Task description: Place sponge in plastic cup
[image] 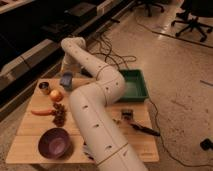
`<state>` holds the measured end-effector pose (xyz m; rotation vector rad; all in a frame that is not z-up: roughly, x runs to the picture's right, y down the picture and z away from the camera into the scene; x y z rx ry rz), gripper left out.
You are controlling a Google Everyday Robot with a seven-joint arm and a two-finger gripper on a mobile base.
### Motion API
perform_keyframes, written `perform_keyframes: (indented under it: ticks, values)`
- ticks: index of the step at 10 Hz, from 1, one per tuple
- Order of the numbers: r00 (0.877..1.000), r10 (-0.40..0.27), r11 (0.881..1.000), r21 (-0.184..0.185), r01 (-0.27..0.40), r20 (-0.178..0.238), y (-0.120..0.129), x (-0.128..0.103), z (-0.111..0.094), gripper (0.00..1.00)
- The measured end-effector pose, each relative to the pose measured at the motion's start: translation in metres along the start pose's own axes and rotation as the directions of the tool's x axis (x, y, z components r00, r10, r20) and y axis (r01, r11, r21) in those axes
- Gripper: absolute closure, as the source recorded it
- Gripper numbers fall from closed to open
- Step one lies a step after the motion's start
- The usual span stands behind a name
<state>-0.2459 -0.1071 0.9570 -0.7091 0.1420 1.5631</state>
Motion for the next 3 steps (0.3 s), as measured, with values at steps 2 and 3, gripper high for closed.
perform_keyframes:
  ticks: [2,3]
  values:
    - [1.0,0.001,1.0,0.0,-0.001,0.0,0.0007,0.0002,0.0001,0.2]
    - [1.0,0.001,1.0,0.0,-0.001,0.0,0.0009,0.0002,0.0,0.2]
